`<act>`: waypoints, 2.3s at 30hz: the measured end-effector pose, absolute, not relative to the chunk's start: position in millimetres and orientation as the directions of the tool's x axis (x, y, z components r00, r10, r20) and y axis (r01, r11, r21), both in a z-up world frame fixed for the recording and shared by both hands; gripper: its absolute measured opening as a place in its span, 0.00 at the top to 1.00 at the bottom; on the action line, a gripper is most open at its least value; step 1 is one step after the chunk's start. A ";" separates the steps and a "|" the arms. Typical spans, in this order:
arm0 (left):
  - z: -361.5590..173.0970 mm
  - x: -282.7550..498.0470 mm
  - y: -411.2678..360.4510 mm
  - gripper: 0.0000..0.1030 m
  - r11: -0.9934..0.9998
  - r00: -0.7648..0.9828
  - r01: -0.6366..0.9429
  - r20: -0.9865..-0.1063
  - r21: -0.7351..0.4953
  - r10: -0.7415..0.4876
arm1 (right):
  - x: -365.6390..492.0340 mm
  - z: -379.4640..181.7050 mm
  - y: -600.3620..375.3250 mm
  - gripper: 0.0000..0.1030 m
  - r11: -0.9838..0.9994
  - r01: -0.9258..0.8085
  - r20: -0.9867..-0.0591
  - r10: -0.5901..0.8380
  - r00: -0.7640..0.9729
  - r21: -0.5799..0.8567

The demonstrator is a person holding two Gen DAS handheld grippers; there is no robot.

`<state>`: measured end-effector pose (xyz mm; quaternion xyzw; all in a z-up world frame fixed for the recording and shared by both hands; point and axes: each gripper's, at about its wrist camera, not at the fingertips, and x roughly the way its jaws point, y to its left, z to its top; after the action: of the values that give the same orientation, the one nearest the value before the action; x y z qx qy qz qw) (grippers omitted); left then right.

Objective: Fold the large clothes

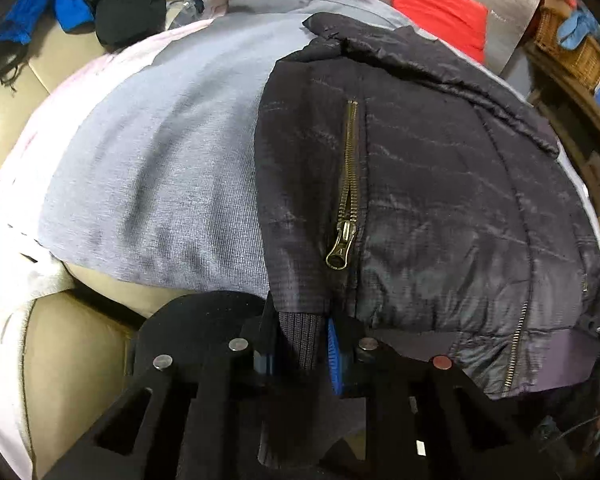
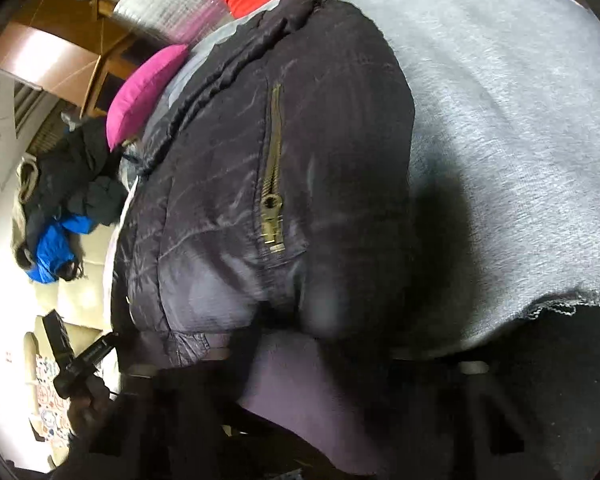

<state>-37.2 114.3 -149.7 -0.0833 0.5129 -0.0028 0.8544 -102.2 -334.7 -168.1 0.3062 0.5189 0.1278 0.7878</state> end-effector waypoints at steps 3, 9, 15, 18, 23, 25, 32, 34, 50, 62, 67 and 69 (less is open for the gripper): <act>-145.3 -39.6 117.7 0.83 0.985 0.487 -0.067 -0.867 -0.157 -0.105 | -107.1 -161.3 -340.3 0.87 0.769 0.096 -0.722 0.539 0.435 0.632; -136.0 -43.9 117.6 0.83 0.987 0.515 -0.049 -0.851 -0.155 -0.108 | -115.5 -147.6 -340.5 0.87 0.782 0.067 -0.718 0.530 0.451 0.620; -130.1 -48.9 121.4 0.83 0.985 0.528 -0.049 -0.842 -0.165 -0.115 | -120.1 -142.5 -343.6 0.88 0.777 0.049 -0.706 0.543 0.455 0.628; -126.7 -50.9 122.8 0.83 0.985 0.533 -0.046 -0.838 -0.166 -0.117 | -120.1 -140.7 -344.9 0.88 0.777 0.033 -0.701 0.547 0.458 0.628; -120.2 -52.8 124.4 0.83 0.977 0.558 -0.041 -0.816 -0.207 -0.150 | -117.7 -140.5 -345.6 0.88 0.777 0.019 -0.697 0.553 0.456 0.629; -118.5 -54.4 127.8 0.83 0.970 0.571 -0.041 -0.802 -0.241 -0.175 | -117.8 -139.6 -346.0 0.88 0.773 0.014 -0.692 0.559 0.457 0.634; -109.6 -58.7 139.4 0.84 0.941 0.600 -0.032 -0.759 -0.338 -0.252 | -121.3 -125.3 -350.1 0.89 0.711 -0.025 -0.608 0.618 0.498 0.702; -102.1 -59.1 141.9 0.84 0.931 0.617 -0.021 -0.737 -0.365 -0.276 | -120.2 -120.4 -355.0 0.89 0.678 -0.033 -0.569 0.641 0.515 0.734; -57.4 -48.6 155.1 0.84 0.879 0.698 0.016 -0.624 -0.477 -0.351 | -116.5 -90.4 -374.6 0.89 0.538 -0.098 -0.386 0.709 0.590 0.838; -72.4 -56.5 161.0 0.84 0.871 0.676 -0.012 -0.646 -0.490 -0.354 | -127.7 -99.5 -374.2 0.89 0.528 -0.080 -0.390 0.712 0.583 0.845; -72.5 -59.9 164.6 0.84 0.872 0.673 -0.015 -0.650 -0.489 -0.353 | -131.6 -95.5 -377.6 0.89 0.537 -0.087 -0.393 0.709 0.586 0.839; -75.3 -59.6 164.6 0.84 0.871 0.669 -0.020 -0.654 -0.491 -0.353 | -130.5 -97.6 -377.0 0.89 0.540 -0.085 -0.400 0.711 0.578 0.837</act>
<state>-59.6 164.6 -75.3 -0.2360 0.3959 -0.0944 0.8824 -130.5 -377.0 -97.6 0.4079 0.3840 0.2521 0.7891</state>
